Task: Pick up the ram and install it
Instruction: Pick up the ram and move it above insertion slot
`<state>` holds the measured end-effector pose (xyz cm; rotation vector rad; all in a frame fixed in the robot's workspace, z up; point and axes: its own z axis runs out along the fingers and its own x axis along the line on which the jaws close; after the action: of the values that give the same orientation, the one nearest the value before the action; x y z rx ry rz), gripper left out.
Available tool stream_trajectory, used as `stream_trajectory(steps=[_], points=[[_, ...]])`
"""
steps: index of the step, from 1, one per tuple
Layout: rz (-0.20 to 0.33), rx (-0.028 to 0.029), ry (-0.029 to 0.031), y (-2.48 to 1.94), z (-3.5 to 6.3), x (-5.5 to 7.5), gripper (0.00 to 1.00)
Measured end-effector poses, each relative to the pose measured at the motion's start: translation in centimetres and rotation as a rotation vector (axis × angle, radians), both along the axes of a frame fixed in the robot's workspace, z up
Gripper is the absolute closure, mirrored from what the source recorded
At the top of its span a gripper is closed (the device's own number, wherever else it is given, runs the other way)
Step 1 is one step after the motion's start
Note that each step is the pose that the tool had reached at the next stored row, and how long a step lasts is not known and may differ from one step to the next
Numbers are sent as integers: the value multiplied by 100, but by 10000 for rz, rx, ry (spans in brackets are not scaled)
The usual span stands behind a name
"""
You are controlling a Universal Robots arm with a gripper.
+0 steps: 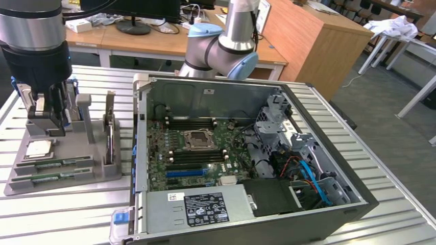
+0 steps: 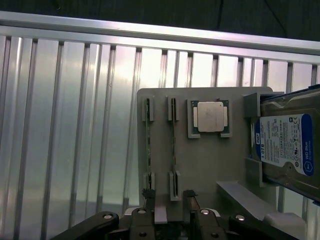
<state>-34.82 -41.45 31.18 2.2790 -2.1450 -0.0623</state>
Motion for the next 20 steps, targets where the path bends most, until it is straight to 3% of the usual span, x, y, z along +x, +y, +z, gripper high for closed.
stream_trajectory(steps=[20], points=[[0,1,-1,-17,-101,-37,64]])
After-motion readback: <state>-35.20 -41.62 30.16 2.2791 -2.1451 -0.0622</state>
